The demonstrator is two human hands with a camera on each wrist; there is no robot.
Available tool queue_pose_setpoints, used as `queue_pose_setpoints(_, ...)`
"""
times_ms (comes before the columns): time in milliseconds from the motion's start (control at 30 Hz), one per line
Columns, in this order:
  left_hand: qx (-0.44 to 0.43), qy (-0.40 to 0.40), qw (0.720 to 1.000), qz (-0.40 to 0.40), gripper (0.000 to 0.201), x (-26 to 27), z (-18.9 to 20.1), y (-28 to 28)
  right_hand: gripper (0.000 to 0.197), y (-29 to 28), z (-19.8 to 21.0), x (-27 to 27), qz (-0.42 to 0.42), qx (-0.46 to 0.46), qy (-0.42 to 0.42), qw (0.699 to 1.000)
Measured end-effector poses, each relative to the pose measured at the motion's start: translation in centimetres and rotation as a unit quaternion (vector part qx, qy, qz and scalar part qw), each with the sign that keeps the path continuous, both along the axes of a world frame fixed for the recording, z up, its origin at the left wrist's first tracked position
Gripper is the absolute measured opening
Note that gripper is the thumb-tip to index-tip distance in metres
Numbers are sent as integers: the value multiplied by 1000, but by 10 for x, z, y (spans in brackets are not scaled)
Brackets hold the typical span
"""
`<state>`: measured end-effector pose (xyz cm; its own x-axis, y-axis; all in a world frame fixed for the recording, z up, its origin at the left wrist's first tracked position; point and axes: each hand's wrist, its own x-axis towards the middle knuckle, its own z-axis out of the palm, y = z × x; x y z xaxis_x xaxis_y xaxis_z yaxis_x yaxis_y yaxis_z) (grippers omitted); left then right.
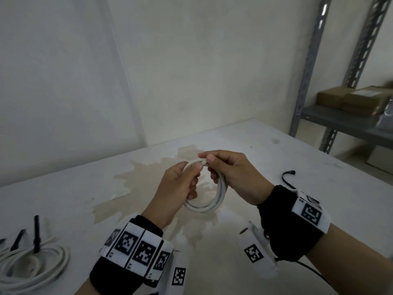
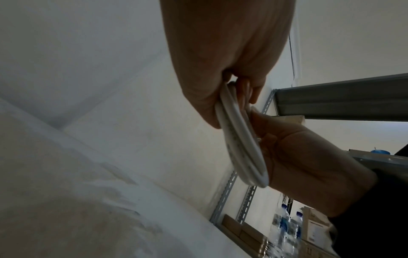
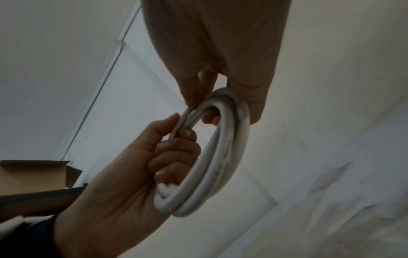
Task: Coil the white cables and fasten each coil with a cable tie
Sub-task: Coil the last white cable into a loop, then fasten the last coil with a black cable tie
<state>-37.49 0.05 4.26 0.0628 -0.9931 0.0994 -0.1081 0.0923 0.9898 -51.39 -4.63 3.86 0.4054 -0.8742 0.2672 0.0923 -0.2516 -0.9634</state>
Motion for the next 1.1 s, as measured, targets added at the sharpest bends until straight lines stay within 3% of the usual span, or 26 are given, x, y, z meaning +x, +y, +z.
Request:
queue_pose_setpoints(100,2,-12,1000,-13,30,-15,-7,-8,17,-6,-2,-24,2,33,52,998)
queue_pose_setpoints(233,14,1,1000,-8,29,-27,-12,-18,15,-29,-11,-70,-117,-19,179,977)
queue_pose_setpoints(333,17,21,1000,10,28,-28,-13,-26,12,-55,-23,-114,-200,-65,328,921)
queue_pose_setpoints(467,17,40,999,26,29,-33,-16,-33,16,-85,-39,-153,-217,-15,501,838)
queue_pose_setpoints(567,19,51,998,42,31,-35,-19,-36,15,-95,-43,-159,-216,11,573,790)
queue_pose_setpoints(667,25,62,996,62,32,-34,-21,-38,29,-98,-43,-153,-178,50,637,748)
queue_pose_setpoints(733,27,68,995,71,32,-31,-21,-38,39,-99,-45,-147,-154,77,659,732)
queue_pose_setpoints(867,25,73,994,81,29,-23,-21,-37,35,-99,-49,-132,-139,63,697,701)
queue_pose_setpoints(933,22,80,993,90,28,-17,-21,-36,33,-96,-48,-124,-146,39,686,711)
queue_pose_setpoints(967,20,86,991,96,28,-15,-21,-36,32,-93,-46,-120,-153,29,664,731)
queue_pose_setpoints(1100,10,95,988,119,28,-3,-23,-34,11,-77,-33,-93,-197,-19,444,874)
